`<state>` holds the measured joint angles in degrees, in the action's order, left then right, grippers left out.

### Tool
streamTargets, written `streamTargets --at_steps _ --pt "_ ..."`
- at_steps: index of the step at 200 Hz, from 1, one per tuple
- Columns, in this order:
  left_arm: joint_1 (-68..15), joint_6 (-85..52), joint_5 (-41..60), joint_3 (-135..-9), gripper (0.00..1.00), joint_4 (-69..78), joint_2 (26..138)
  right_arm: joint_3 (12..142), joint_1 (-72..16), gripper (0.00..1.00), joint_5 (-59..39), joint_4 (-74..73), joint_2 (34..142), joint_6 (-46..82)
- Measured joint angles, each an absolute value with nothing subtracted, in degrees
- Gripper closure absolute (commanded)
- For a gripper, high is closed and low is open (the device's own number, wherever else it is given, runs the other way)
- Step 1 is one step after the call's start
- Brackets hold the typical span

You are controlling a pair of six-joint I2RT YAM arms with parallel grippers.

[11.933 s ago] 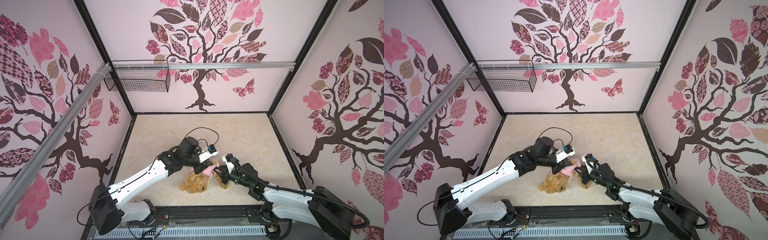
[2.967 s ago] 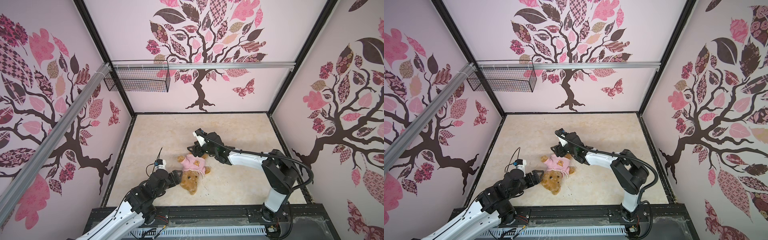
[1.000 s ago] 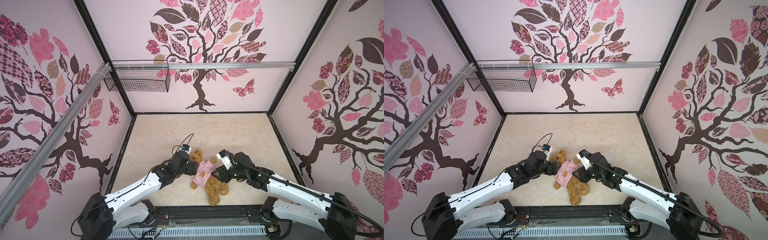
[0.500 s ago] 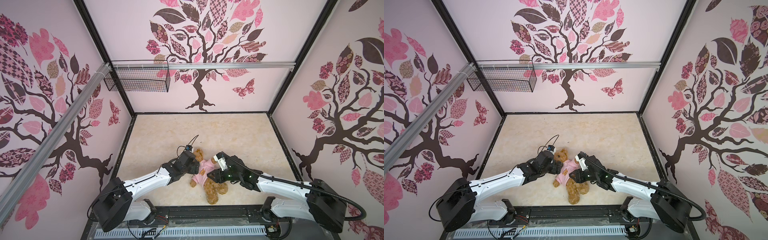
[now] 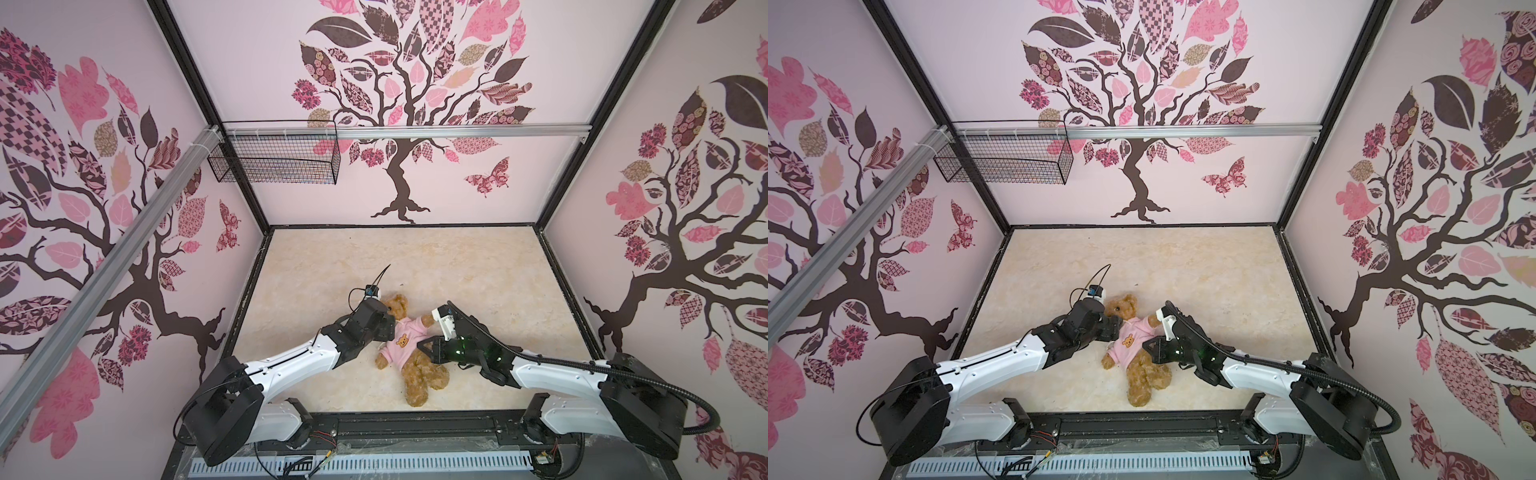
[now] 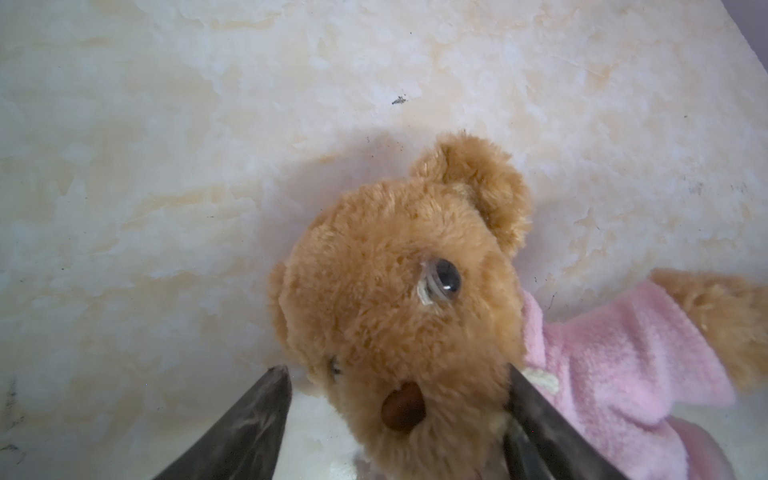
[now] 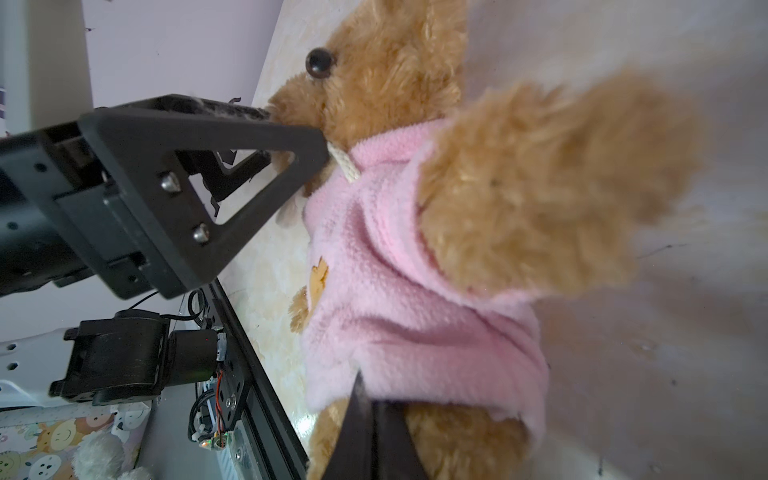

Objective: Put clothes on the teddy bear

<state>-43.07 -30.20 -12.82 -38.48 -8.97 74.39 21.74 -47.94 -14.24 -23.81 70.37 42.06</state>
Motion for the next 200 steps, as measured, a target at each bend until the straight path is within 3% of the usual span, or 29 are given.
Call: streamTargets --at_steps 75,178,200 --pt "-40.9 -30.4 -12.6 -38.7 0.21 -5.6 79.9 19.7 -47.2 1.0 -15.1 -23.2 66.6 41.5" --pt "-40.1 -31.5 -13.8 -39.1 0.21 -3.0 82.8 12.6 -45.2 1.0 -18.1 -17.1 52.4 42.5" --pt "-40.1 -31.5 -13.0 -39.7 0.21 -2.9 83.0 11.6 -44.9 0.86 -18.0 -16.5 52.3 42.4"
